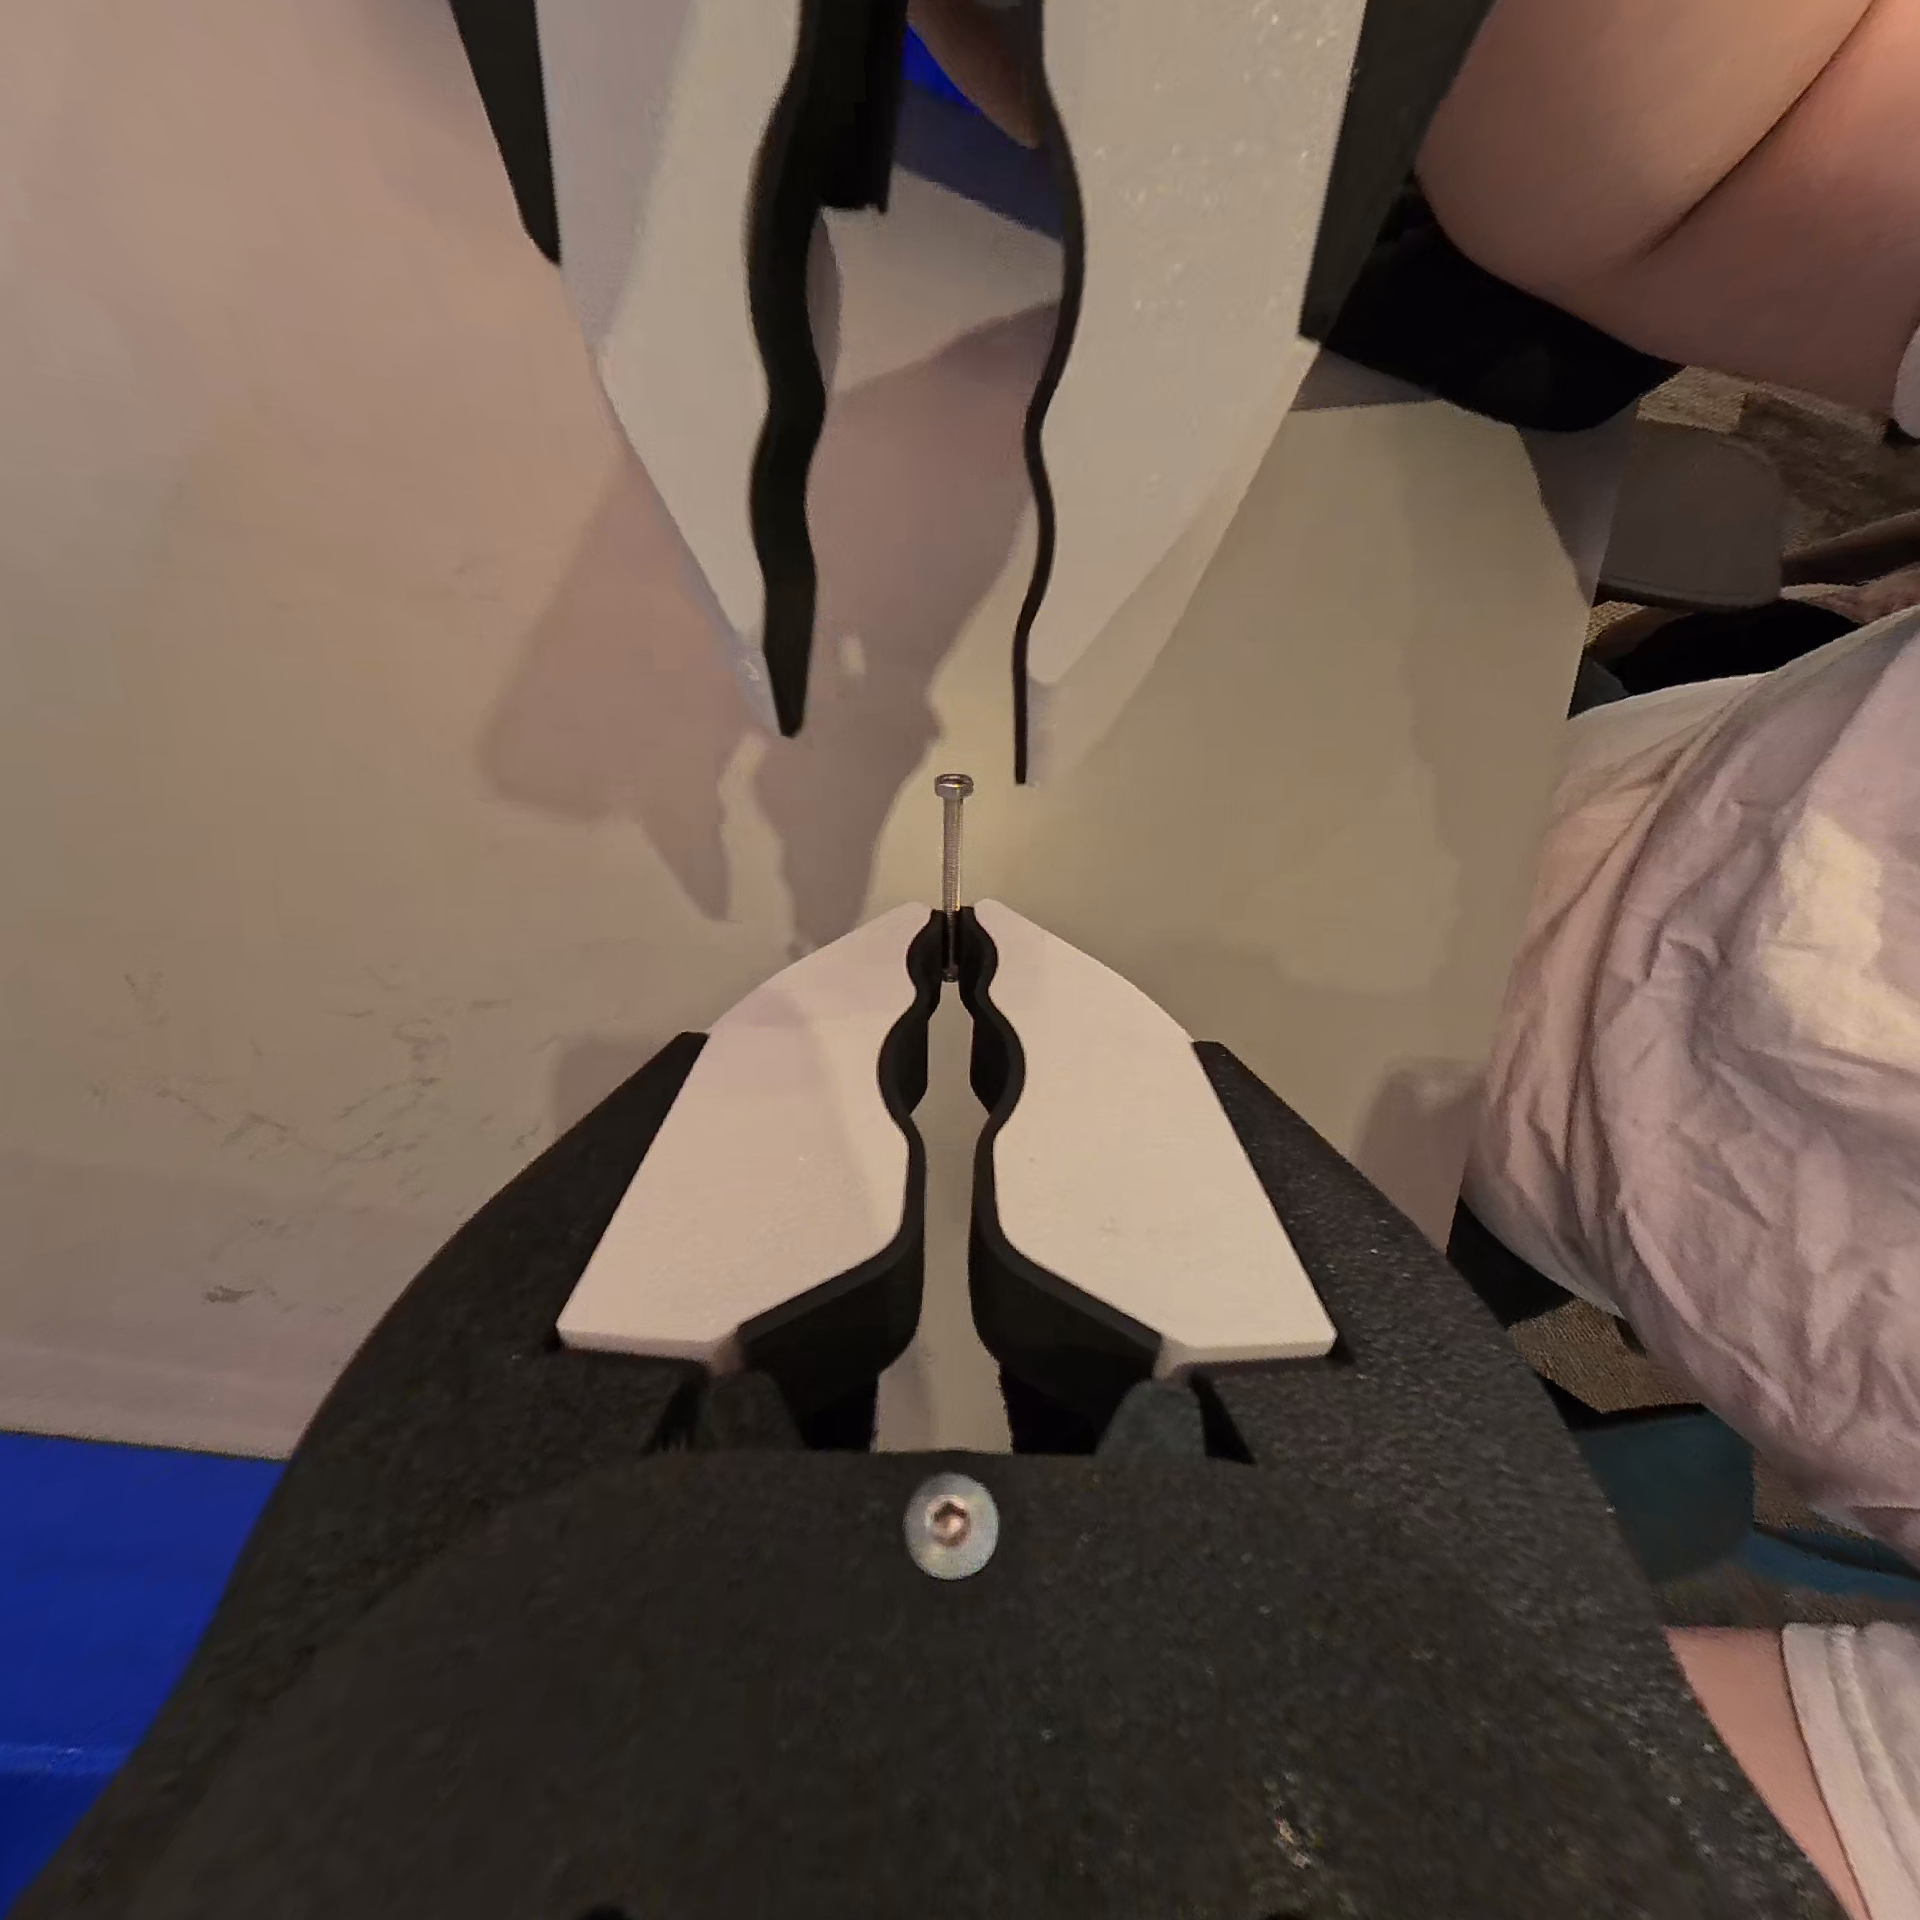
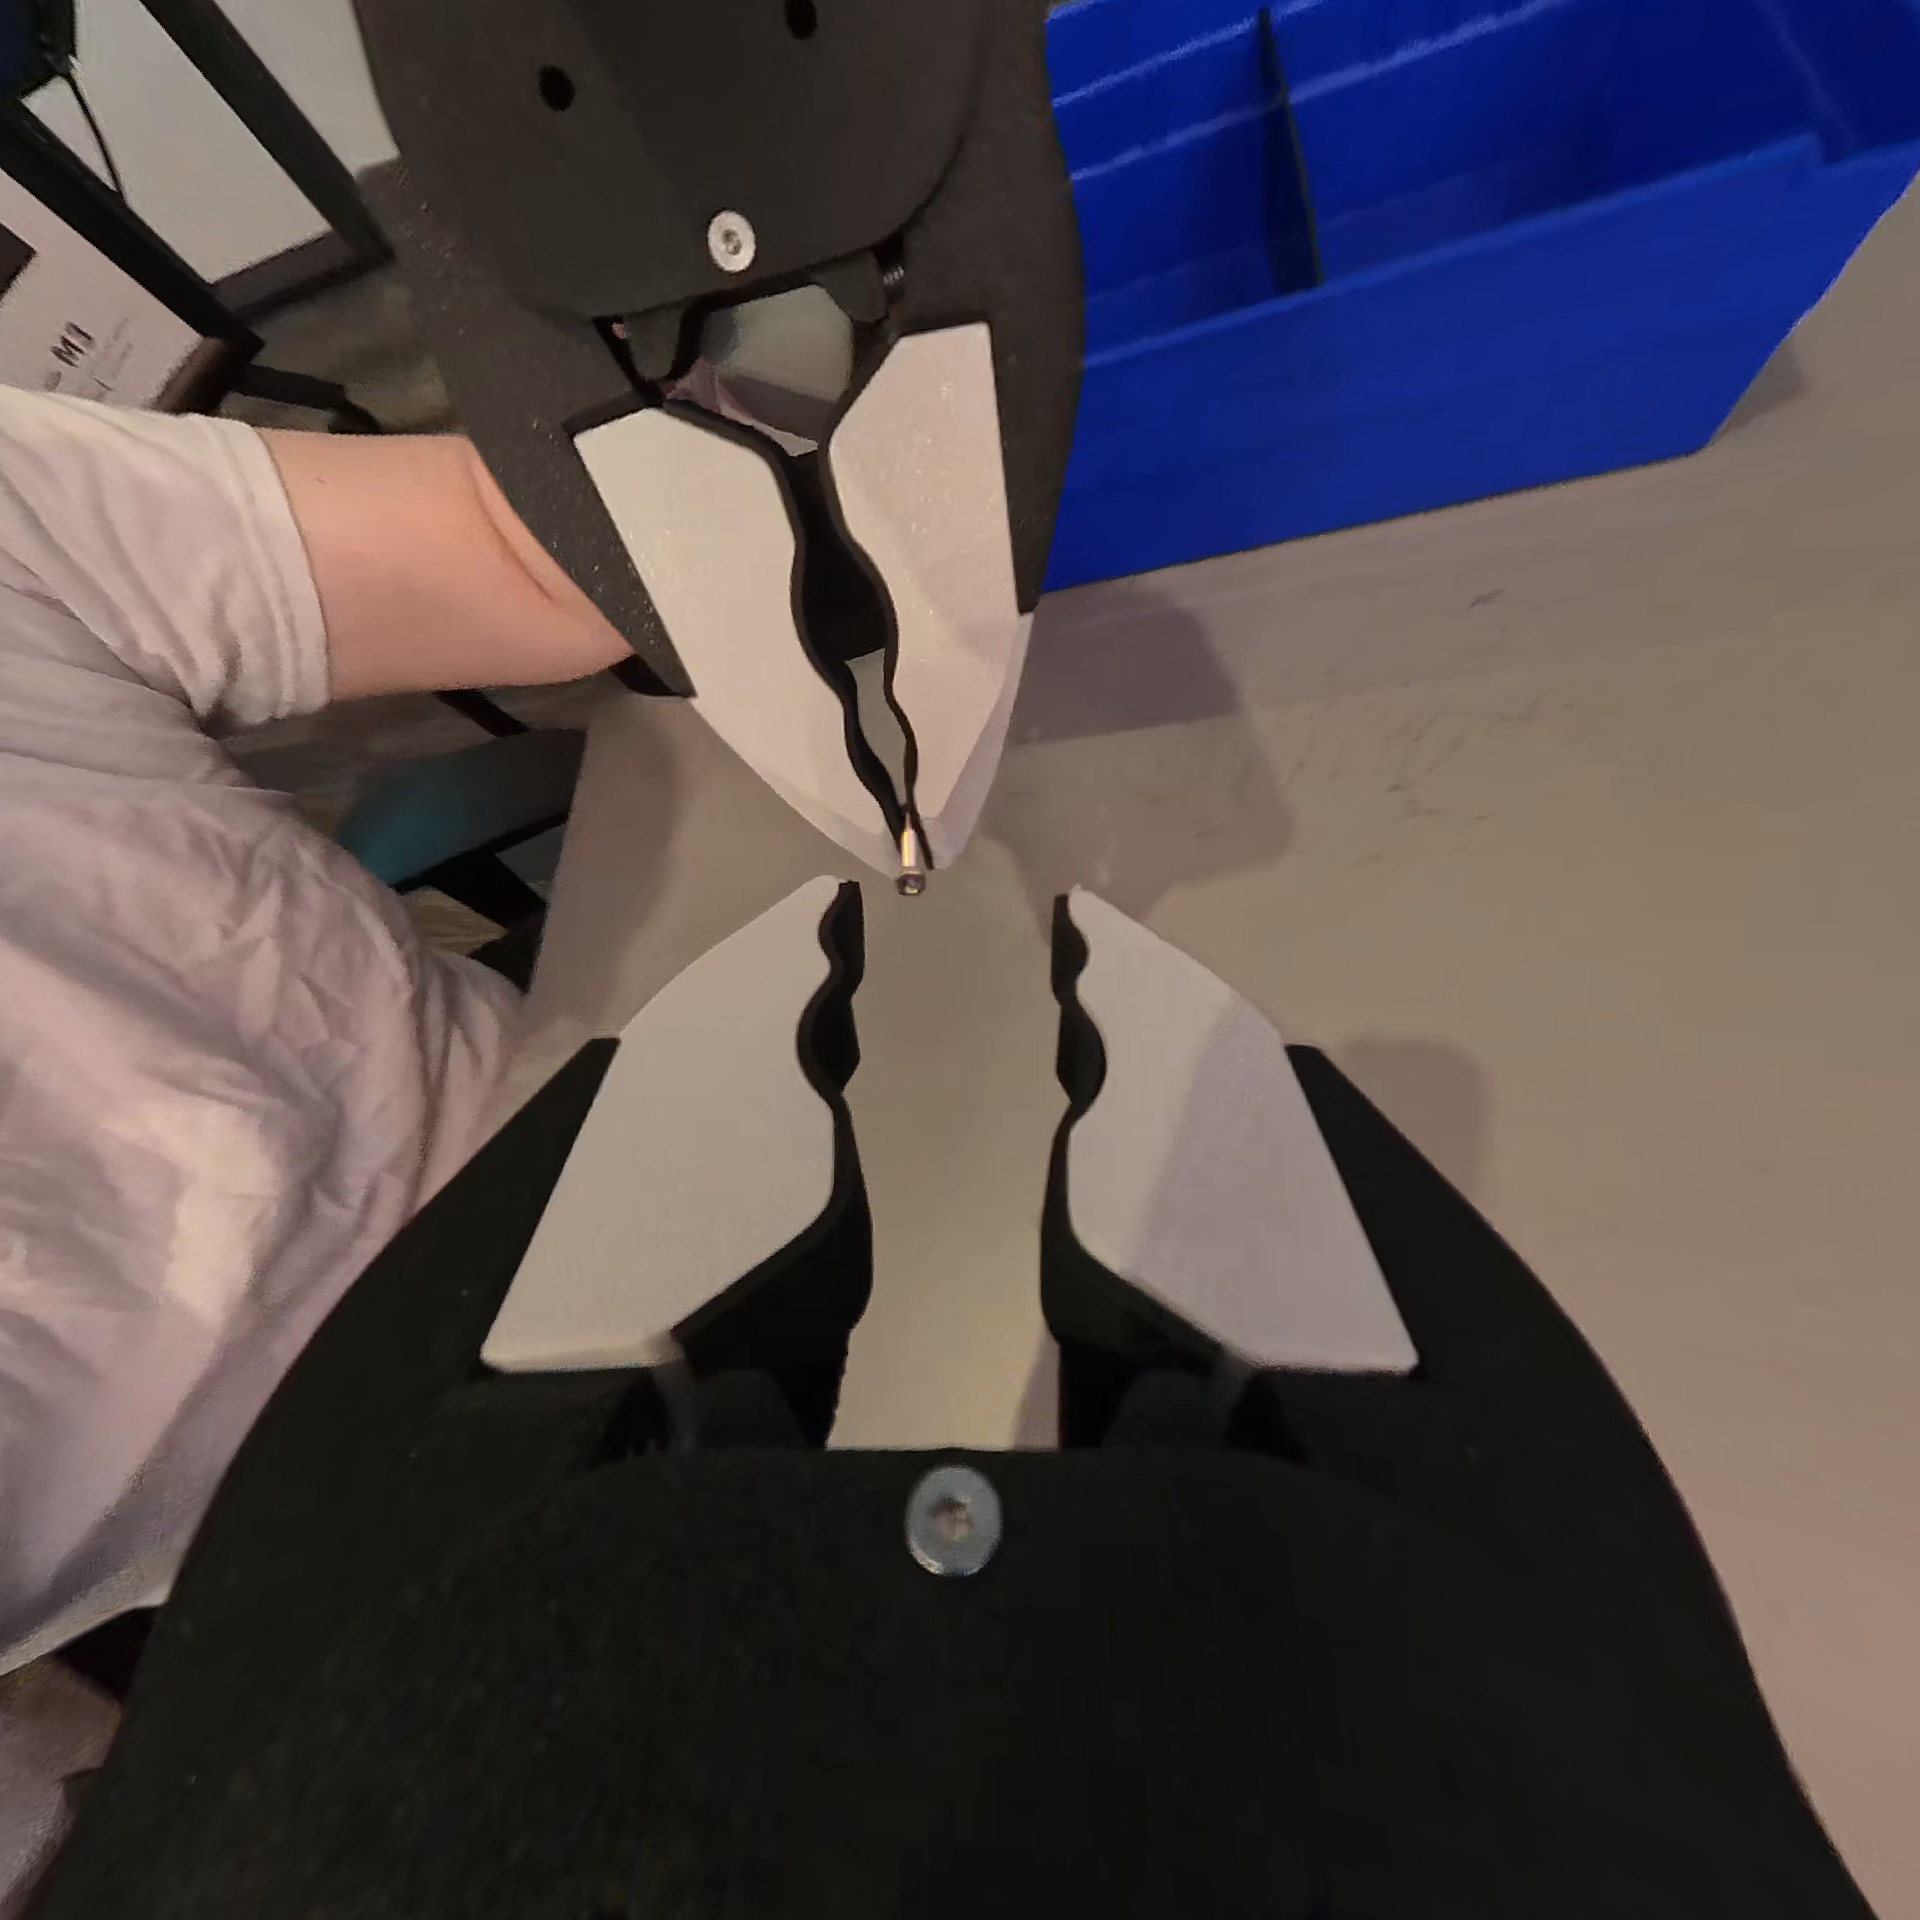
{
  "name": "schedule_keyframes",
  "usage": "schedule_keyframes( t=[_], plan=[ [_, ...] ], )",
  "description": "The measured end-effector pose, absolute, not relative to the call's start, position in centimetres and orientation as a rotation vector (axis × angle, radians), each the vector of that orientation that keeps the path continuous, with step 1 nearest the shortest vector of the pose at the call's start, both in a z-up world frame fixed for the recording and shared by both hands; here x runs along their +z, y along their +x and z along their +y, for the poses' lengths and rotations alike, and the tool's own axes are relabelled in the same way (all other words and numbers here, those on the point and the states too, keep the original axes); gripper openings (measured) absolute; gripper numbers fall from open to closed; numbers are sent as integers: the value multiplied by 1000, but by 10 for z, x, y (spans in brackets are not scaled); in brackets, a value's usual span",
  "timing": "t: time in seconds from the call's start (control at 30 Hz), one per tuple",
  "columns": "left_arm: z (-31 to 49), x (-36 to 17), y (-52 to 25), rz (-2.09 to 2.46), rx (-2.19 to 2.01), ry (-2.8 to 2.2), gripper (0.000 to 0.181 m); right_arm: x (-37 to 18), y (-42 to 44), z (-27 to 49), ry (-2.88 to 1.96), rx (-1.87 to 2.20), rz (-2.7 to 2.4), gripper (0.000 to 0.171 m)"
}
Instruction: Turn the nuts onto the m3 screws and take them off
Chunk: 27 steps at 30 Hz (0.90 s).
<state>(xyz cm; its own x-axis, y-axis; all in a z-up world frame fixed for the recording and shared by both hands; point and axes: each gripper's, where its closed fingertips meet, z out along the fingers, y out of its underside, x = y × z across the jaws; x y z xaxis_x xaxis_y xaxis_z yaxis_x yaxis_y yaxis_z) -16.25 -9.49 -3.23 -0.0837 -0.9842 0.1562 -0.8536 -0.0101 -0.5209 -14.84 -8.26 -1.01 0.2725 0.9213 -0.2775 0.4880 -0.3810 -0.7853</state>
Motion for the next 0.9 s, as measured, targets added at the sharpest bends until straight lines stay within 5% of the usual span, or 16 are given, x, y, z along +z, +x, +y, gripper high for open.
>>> schedule_keyframes(
  t=[0.37,0.9],
  plan=[
    [-126,-1,-165,2065,-1083,-1779,2,37,-154,-119,-1291,661,-1590,20],
    [-136,0,-165,2105,-1113,-1753,2,28,-159,-127,-1257,663,-1658,13]
  ],
)
